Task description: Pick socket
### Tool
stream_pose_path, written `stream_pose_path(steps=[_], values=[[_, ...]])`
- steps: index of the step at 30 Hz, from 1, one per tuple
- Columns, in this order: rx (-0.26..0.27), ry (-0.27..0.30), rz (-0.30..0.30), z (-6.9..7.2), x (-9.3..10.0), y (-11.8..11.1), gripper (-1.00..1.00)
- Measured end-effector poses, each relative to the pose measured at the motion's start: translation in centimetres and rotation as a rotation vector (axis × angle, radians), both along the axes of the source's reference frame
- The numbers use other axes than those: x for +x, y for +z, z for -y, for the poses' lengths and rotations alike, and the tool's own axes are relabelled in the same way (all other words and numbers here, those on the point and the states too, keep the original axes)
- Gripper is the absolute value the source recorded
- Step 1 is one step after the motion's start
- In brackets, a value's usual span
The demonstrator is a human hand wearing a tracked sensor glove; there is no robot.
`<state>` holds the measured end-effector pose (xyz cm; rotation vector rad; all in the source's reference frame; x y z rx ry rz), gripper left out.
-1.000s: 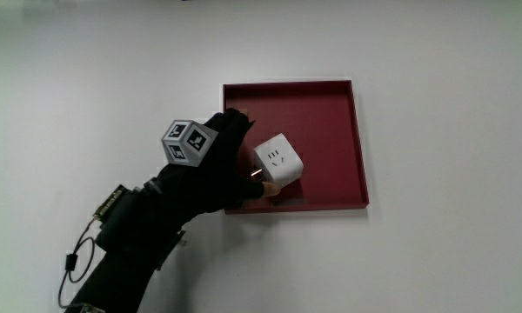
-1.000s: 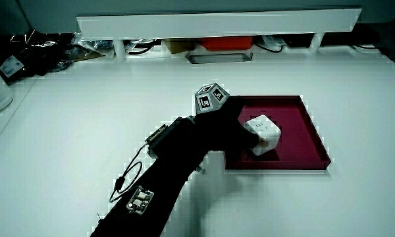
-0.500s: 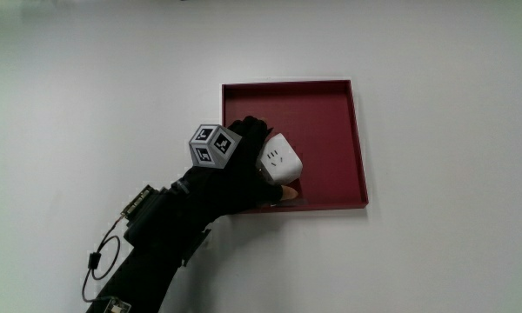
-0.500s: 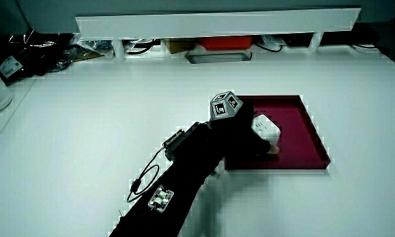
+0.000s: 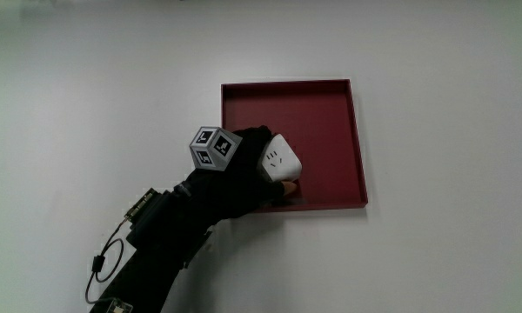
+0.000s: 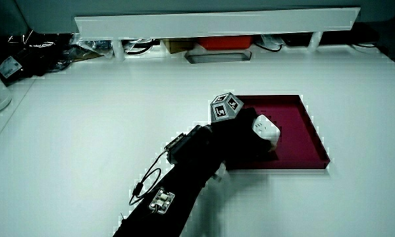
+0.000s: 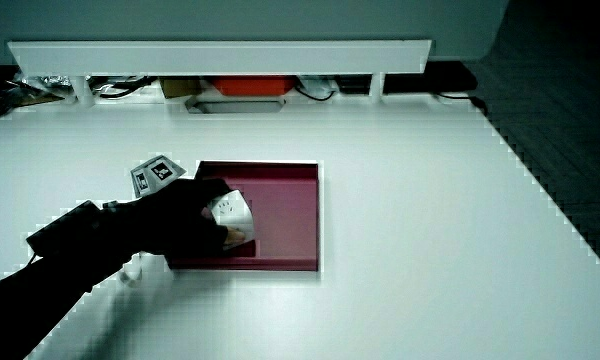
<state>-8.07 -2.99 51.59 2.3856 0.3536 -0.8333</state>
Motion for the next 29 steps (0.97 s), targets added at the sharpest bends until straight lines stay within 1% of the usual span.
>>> stream_pose_path(steps=[1, 2, 3, 4, 6, 7, 8, 9, 10, 11, 12, 13, 14, 15, 16, 17, 18, 19, 20, 21, 22, 23, 24, 25, 26, 27, 28, 29], values=[[0.005, -0.009, 0.004, -0.1, 0.0, -0.2, 0.83], [0.006, -0.015, -0.01, -0.1, -0.1, -0.1, 0.92], [0.01, -0.022, -0.011, -0.3, -0.1, -0.2, 1.0], [0.032, -0.018, -0.007, -0.3, -0.1, -0.1, 1.0], [0.053, -0.034, -0.02, -0.4, -0.2, -0.3, 1.0], [0.079, -0.037, -0.018, -0.4, -0.4, -0.4, 1.0], [0.071, -0.054, -0.04, -0.4, -0.5, -0.6, 1.0], [0.081, -0.056, -0.043, -0.4, -0.5, -0.8, 1.0], [0.08, -0.053, -0.045, -0.3, -0.5, -1.1, 1.0], [0.107, -0.047, -0.045, -0.3, -0.6, -1.4, 1.0], [0.099, -0.049, -0.061, -0.3, -0.6, -1.7, 1.0], [0.116, -0.046, -0.051, -0.3, -0.7, -2.0, 1.0], [0.125, -0.041, -0.059, -0.2, -0.8, -2.1, 1.0], [0.125, -0.031, -0.048, -0.2, -0.9, -2.7, 1.0], [0.128, -0.026, -0.064, -0.2, -1.1, -2.7, 1.0], [0.13, -0.027, -0.065, -0.2, -1.3, -3.0, 1.0], [0.132, -0.026, -0.069, -0.2, -1.5, -3.2, 1.0], [0.169, -0.013, -0.059, -0.1, -1.9, -3.7, 1.0], [0.154, -0.022, -0.098, -0.1, -2.3, -3.5, 1.0], [0.17, -0.022, -0.073, 0.0, -2.6, -4.2, 1.0], [0.159, -0.026, -0.096, 0.0, -2.9, -4.4, 1.0], [0.174, -0.038, -0.138, 0.1, -3.3, -4.3, 1.0], [0.22, -0.019, -0.14, 0.2, -3.8, -4.5, 1.0], [0.202, -0.035, -0.119, 0.2, -4.2, -5.0, 1.0], [0.218, -0.041, -0.139, 0.2, -4.6, -5.4, 1.0], [0.251, -0.027, -0.132, 0.2, -5.0, -5.6, 1.0], [0.256, -0.021, -0.2, 0.3, -5.5, -5.6, 1.0], [0.266, -0.023, -0.162, 0.2, -6.0, -6.1, 1.0]])
